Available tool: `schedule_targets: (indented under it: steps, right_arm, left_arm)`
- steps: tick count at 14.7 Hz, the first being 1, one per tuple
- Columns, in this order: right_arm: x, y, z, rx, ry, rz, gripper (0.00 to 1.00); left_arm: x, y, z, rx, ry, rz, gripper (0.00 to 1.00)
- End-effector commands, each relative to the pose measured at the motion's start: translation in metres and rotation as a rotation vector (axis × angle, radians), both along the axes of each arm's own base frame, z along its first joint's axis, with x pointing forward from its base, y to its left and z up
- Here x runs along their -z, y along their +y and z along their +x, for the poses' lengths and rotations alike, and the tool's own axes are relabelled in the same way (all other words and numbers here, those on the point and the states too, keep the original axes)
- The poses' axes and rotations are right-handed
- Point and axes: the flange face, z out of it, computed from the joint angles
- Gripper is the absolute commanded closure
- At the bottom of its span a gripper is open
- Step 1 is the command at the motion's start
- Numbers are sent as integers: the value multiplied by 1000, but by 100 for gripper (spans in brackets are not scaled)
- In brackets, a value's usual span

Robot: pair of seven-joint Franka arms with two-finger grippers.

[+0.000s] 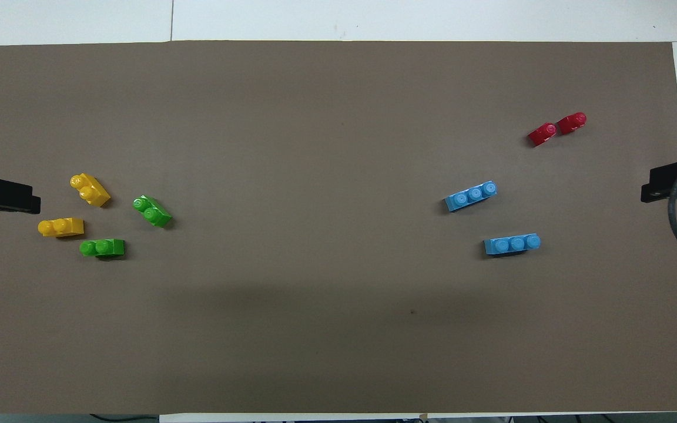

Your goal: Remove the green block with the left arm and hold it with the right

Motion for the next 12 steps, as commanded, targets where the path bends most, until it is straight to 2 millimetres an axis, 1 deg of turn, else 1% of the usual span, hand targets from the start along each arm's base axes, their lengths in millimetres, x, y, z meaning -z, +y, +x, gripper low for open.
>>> schedule_targets:
  steps: [1, 5, 12]
  right_arm:
    - [-3, -3, 3, 18, -6, -44, 5]
    - [-7, -4, 6, 20, -32, -36, 5]
    - [-1, -1, 4, 36, -33, -18, 4]
  left_arm:
    - [-6, 0, 2, 3, -21, 7, 0]
    - [-6, 0, 2, 3, -21, 7, 0]
    - [-6, 0, 2, 3, -21, 7, 0]
